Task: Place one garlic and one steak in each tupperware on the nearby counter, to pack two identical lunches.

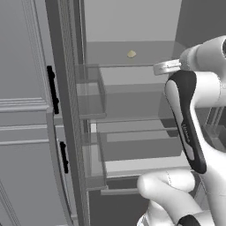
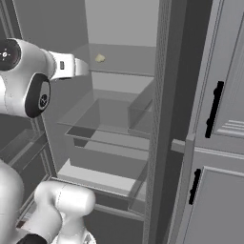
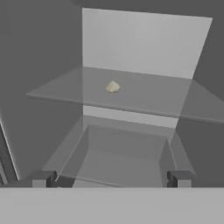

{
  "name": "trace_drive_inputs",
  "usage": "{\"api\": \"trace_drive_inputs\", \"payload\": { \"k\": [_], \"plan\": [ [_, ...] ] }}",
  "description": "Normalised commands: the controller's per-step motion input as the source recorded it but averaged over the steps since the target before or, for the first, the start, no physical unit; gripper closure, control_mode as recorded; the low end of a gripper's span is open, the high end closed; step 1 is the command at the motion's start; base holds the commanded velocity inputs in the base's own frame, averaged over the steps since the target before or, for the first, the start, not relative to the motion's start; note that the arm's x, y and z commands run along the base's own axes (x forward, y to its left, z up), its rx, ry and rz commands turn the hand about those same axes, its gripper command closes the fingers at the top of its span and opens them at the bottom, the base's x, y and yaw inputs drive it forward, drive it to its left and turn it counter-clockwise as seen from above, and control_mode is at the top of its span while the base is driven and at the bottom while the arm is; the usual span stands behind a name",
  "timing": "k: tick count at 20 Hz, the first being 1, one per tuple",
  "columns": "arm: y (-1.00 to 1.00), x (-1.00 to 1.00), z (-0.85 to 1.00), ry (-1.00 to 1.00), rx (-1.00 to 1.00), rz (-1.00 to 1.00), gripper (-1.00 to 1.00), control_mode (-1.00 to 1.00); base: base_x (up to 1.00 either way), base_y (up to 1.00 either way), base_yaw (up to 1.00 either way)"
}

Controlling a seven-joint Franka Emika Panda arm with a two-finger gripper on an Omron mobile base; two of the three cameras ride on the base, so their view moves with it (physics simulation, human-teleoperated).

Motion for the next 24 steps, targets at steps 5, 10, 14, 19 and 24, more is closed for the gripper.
{"api": "trace_drive_inputs", "payload": {
  "k": [5,10,14,19,24],
  "plan": [
    [0.01,0.78,-0.06,0.12,0.04,-0.03,-1.00,-1.00,0.00,0.00,0.00],
    [0.01,0.93,-0.20,0.16,0.20,-0.09,-1.00,-1.00,0.00,0.00,0.00],
    [0.09,0.89,-0.09,0.03,0.08,-0.04,-1.00,-1.00,0.00,0.00,0.00],
    [0.21,0.78,-0.25,0.00,0.00,0.00,-1.00,-1.00,0.00,0.00,0.00],
    [0.08,0.80,-0.14,0.00,0.00,0.00,-1.00,-1.00,0.00,0.00,0.00]
  ]
}}
